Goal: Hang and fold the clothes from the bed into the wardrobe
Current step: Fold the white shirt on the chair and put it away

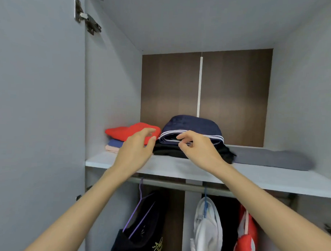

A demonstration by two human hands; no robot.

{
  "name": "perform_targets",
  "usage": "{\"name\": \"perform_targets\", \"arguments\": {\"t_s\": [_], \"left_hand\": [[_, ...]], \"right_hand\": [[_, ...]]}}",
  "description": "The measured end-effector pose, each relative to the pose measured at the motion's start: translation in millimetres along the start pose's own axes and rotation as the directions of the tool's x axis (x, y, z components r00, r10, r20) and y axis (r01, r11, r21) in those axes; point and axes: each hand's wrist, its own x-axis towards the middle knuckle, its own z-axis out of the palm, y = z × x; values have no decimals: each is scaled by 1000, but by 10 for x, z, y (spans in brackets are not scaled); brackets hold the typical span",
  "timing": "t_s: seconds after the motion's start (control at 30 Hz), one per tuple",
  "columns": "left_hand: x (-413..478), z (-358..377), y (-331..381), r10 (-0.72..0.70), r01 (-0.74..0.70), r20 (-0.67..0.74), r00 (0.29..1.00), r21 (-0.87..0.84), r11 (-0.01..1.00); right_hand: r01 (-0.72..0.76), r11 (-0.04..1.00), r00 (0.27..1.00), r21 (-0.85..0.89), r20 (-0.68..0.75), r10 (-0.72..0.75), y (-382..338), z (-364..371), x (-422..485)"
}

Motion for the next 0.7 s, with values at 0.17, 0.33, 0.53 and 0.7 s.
{"name": "perform_targets", "arguments": {"t_s": [0.17,0.33,0.53,0.7], "left_hand": [[-538,-157,382,4,0,24,1000,-160,987],[-1171,-327,638,1,24,105,994,-234,972],[-2094,-503,750,79,-2,282,956,-263,965],[-3026,-667,781,131,14,458,879,-300,954]], "right_hand": [[-48,999,998,24,-34,49,-130,-285,-730],[-106,994,994,2,-33,106,-286,-476,-1558],[-266,962,963,-59,-55,263,-582,-429,-2704],[-454,888,890,-72,-76,449,-1032,-334,-3737]]}}
